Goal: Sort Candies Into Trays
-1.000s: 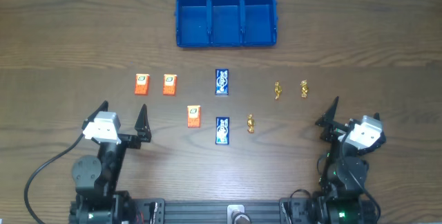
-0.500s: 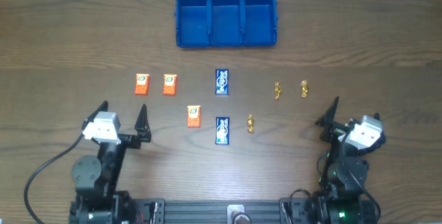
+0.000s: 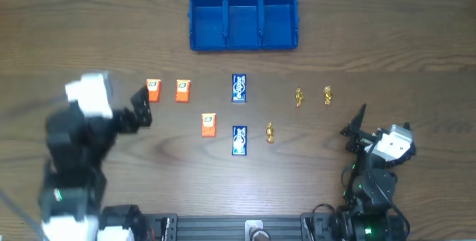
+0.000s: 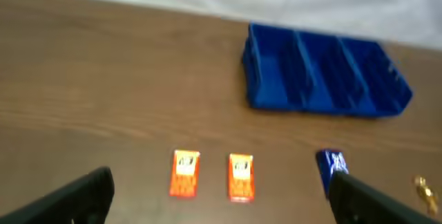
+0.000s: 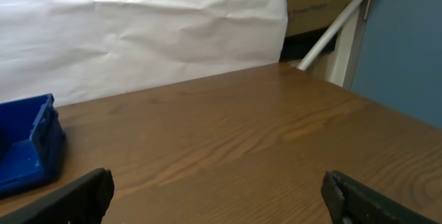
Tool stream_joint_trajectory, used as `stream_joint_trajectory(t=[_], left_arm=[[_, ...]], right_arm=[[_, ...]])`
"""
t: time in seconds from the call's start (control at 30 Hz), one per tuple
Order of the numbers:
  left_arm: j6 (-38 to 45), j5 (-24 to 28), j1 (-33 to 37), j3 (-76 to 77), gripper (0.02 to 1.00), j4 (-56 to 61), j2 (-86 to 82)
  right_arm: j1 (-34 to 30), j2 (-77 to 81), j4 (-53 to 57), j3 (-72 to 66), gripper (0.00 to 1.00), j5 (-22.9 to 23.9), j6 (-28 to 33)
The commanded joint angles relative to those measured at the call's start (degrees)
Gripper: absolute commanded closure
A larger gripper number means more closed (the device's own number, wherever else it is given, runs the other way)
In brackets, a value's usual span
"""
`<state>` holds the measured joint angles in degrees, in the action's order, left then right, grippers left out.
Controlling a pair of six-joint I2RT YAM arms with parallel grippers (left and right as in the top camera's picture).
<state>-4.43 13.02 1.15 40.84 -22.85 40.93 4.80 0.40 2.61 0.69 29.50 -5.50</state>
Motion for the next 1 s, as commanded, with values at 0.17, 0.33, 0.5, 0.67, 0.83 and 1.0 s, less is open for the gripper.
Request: stream_joint_trajectory(t=[0.17,0.33,0.5,0.67,0.83,1.0], left_arm=[[9.3,-0.9,0.3,16.8,0.023,-5.1,32.7],[13.8,-0.2,0.2,16.8,0.02,-1.5,43.5],[16.1,0.2,0.2,16.8,0.02,2.8,53.7],[16.3,0.1,0.2,16.8,0.02,5.1,59.6],[16.9,0.1,-0.1,16.8,0.02,4.8,61.7],[17.3,0.0,-0.5,16.8,0.02,4.7,63.4]], right_arm=[[0.0,-0.2,0.4,-0.2,0.003,0.6,-0.4],[0.0,-0.2,0.4,-0.2,0.003,0.6,-0.4],[0.0,-0.2,0.4,-0.2,0.003,0.6,-0.4],[0.0,-0.2,0.4,-0.2,0.003,0.6,-0.4],[0.0,-0.2,0.4,-0.2,0.003,0.6,-0.4],[0.0,-0.2,0.4,-0.2,0.003,0.6,-0.4]])
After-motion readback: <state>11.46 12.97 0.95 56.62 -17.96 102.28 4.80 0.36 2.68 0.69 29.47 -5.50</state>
